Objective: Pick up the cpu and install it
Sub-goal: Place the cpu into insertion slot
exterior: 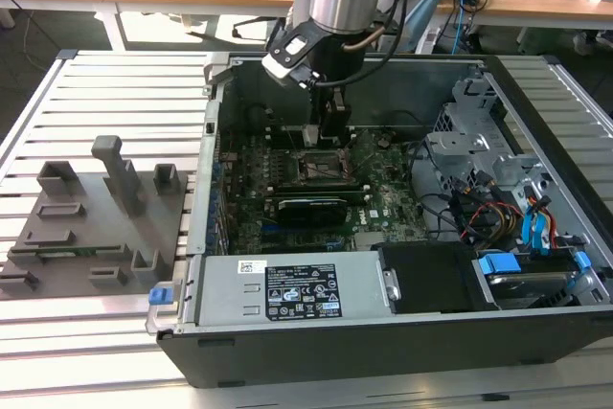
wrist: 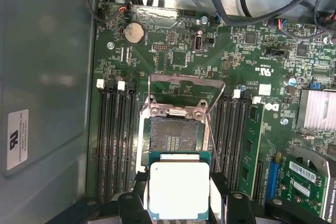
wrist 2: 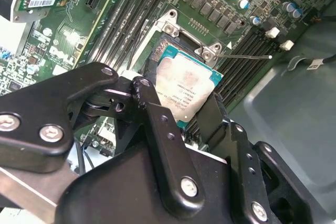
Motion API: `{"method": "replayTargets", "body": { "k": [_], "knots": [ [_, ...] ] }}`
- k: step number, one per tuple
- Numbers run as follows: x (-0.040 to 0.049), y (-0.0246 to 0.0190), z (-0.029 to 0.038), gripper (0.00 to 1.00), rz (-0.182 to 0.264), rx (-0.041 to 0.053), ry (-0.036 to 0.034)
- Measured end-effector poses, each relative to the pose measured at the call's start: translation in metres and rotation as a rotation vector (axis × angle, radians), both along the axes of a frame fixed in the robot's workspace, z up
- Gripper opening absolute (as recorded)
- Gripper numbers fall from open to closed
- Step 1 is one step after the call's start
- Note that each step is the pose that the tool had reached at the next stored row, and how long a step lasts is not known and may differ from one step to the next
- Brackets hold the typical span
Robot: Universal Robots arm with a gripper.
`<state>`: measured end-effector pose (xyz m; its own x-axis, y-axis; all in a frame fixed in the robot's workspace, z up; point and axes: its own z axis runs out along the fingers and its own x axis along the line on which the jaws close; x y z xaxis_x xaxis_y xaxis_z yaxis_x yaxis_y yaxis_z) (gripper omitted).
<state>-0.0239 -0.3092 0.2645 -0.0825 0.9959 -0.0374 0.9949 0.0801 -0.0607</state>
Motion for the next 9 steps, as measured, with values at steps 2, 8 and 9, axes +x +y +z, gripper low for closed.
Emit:
{"method": "replayTargets", "body": {
  "k": [2, 8, 9],
  "knots": [
    [0.0003, 0.0000, -0.0024, 0.55, 0.000, 0.0000, 0.0001],
    [0.0010, 0.0000, -0.0089, 0.55, 0.000, 0.0000, 0.0001],
    [0.0011, 0.0000, -0.0095, 0.55, 0.000, -0.0001, 0.0000]
  ]
}}
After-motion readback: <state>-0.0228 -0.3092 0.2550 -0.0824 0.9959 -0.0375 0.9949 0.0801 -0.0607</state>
